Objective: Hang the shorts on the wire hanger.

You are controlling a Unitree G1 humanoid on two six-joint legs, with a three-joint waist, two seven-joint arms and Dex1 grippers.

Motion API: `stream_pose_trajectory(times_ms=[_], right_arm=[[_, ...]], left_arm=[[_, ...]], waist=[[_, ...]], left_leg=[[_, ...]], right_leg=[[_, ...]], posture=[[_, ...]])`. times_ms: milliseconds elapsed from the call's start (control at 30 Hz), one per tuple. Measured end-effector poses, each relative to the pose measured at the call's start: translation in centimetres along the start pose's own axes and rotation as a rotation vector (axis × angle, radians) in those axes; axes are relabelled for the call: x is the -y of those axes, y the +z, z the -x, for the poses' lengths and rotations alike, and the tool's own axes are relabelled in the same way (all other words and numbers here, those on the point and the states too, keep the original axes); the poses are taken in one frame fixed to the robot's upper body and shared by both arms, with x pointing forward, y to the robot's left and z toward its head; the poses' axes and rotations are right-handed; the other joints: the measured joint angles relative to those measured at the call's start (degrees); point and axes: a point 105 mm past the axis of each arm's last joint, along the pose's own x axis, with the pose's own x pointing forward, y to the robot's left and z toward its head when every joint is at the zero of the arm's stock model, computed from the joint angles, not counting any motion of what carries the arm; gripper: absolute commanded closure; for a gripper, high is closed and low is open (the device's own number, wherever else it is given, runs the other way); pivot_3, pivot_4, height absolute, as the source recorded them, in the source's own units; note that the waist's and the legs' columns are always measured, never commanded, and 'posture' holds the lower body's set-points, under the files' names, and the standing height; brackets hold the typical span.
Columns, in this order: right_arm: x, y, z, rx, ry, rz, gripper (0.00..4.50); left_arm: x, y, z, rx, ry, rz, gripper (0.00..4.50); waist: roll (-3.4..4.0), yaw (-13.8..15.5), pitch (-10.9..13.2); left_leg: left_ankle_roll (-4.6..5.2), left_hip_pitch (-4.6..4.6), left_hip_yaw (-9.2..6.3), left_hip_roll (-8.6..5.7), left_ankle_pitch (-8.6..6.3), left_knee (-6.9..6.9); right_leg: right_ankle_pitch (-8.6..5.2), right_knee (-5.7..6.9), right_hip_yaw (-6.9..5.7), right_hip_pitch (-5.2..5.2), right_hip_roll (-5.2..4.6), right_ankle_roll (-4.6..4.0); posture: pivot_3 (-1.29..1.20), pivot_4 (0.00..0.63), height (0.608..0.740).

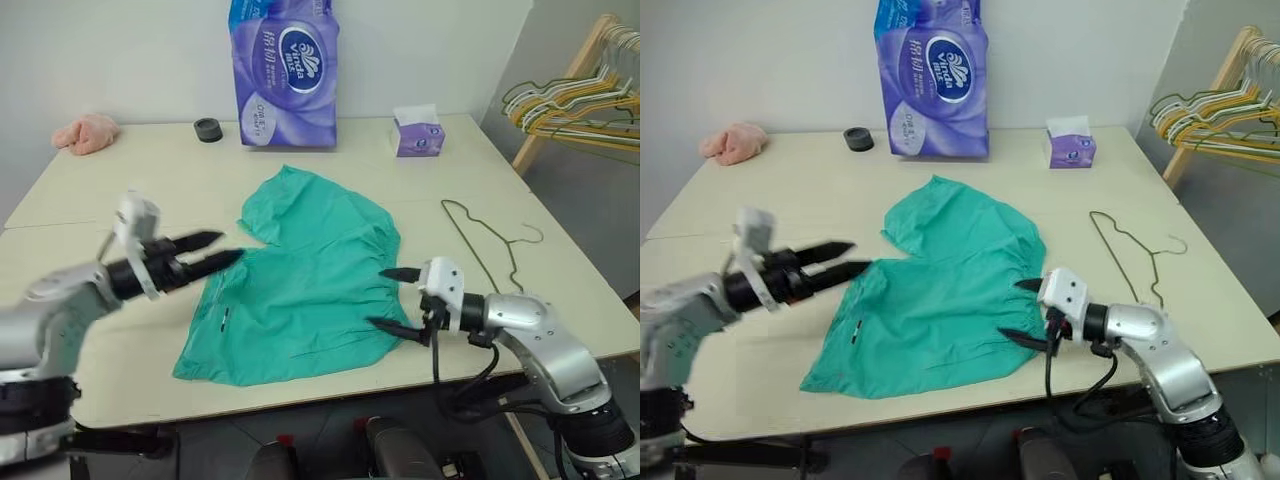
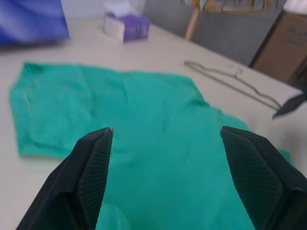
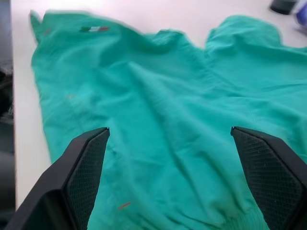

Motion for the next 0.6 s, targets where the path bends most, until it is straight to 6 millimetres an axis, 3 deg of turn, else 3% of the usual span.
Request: stream_pose_trajectory(times_ms=[100,300,500,600], right_arm=[[2.7,0.1,1.4,0.008,-0.135,-0.045,0.17],[7.8,-1.7,5.1,-0.001,-0.459,-0.165,0.17],[12.5,-7.0,9.6,-0.222,-0.812,-0.220,0.17],[14.6,-8.4,10.9,-0.311,-0.886,-0.239,0.17]], left_arm=[[1.0,-0.7,-1.1,-0.009,-0.038,0.011,0.72],[2.2,-0.6,-2.7,0.003,-0.071,-0.018,0.72],[4.5,1.9,-4.6,0.039,-0.137,-0.154,0.72],[5.7,3.4,-5.4,0.069,-0.192,-0.195,0.72]], waist=[[0.00,0.1,0.0],[0.01,-0.1,0.0],[0.09,-0.3,0.0],[0.12,-0.8,0.0]], left_leg=[[0.00,0.02,0.00,-0.05,0.00,0.01],[0.00,0.07,0.06,-0.13,0.01,0.04],[0.00,0.05,0.17,-0.16,0.01,0.05],[0.00,0.07,0.20,-0.22,0.02,0.05]], right_leg=[[0.00,0.01,-0.03,0.03,0.02,0.03],[-0.12,0.01,0.03,0.08,0.17,0.25],[-0.04,-0.01,0.17,0.05,0.17,0.16],[-0.03,-0.01,0.20,0.06,0.17,0.19]], posture=[[-0.19,0.100,0.740],[-0.20,0.101,0.740],[-0.20,0.102,0.740],[-0.21,0.103,0.740]])
